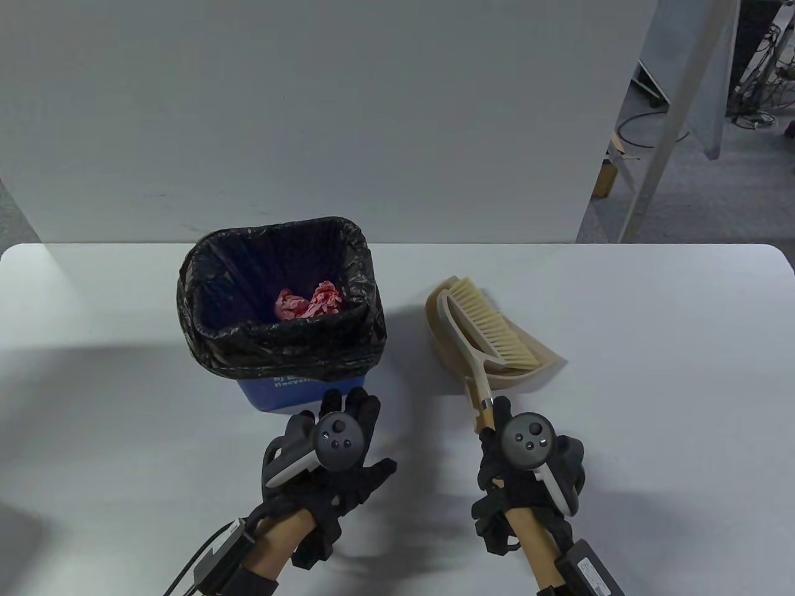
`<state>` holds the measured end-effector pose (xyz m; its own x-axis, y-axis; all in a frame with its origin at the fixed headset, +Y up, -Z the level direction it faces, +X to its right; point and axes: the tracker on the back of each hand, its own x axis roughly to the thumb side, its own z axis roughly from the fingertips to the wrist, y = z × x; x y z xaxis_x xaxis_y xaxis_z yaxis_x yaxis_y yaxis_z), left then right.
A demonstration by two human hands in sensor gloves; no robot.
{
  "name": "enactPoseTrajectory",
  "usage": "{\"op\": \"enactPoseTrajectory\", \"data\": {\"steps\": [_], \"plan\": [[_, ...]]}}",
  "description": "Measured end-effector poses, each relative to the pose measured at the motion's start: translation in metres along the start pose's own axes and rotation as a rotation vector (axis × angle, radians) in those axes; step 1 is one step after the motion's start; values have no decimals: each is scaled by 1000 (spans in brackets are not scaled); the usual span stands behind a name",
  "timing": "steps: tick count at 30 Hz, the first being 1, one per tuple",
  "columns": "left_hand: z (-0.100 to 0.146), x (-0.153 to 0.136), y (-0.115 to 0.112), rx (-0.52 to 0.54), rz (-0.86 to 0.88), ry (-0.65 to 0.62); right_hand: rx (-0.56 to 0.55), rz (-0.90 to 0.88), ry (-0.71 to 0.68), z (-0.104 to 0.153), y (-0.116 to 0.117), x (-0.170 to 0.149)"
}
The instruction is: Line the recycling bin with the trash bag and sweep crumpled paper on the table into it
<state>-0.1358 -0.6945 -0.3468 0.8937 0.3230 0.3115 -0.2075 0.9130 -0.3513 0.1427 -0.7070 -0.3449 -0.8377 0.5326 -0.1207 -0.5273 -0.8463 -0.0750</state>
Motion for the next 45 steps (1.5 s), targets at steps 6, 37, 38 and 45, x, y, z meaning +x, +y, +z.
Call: {"op": "enactPoseTrajectory", "data": {"steps": [6,37,38,45], "plan": [[-1,1,-1,-13,6,7,33,51,-18,0,6,4],[15,-9,13,56,40,20,-136,-29,-186,6,-47,-18],[16,-9,14,58,36,20,-143,-10,-194,7,-47,-17],[19,-11,17,95,23,23,-90,49,-252,10,-40,-8]]}}
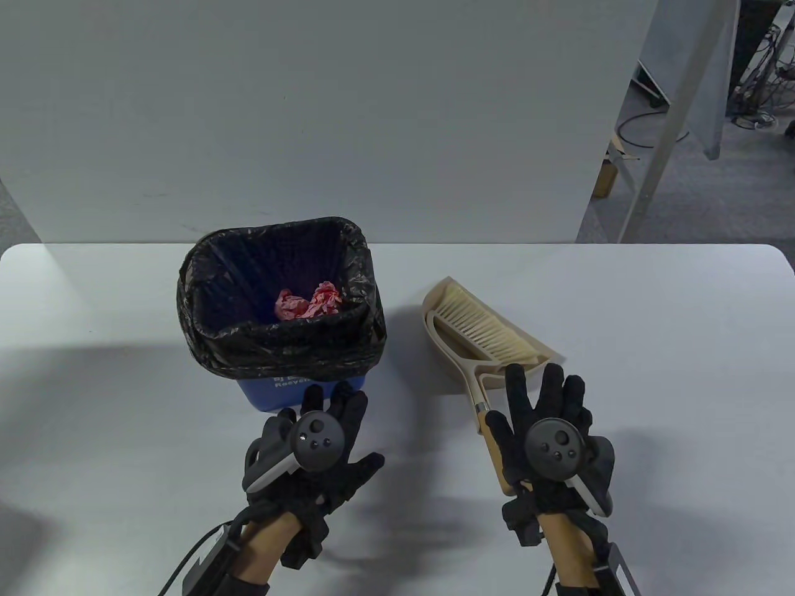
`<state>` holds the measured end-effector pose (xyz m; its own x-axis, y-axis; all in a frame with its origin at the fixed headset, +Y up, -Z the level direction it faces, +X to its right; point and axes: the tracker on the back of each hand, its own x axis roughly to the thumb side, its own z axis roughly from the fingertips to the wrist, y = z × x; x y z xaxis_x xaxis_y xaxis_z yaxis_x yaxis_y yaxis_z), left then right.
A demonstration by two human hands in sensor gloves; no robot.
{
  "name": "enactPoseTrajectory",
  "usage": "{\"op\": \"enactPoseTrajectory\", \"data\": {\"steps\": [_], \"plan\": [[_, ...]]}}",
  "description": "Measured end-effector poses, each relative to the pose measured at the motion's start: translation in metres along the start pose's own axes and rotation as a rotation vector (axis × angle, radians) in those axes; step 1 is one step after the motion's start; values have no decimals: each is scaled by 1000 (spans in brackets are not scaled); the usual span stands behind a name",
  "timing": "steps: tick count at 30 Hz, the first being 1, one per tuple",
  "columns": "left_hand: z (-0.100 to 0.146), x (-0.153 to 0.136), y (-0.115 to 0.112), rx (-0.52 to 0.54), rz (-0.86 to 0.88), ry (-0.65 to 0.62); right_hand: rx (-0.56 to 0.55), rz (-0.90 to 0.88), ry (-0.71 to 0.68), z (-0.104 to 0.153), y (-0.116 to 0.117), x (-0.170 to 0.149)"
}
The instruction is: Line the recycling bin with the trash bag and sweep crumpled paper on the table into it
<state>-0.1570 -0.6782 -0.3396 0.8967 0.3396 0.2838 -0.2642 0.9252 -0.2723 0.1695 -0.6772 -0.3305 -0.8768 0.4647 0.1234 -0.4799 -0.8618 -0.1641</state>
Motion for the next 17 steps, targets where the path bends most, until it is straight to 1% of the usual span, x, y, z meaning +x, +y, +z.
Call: {"op": "enactPoseTrajectory", "data": {"steps": [7,17], "plan": [[-1,0,-2,-8,-13,11,55,-17,-6,6,3,4],[0,-1,-2,-13,-10,22,91,-49,20,8,4,2]]}}
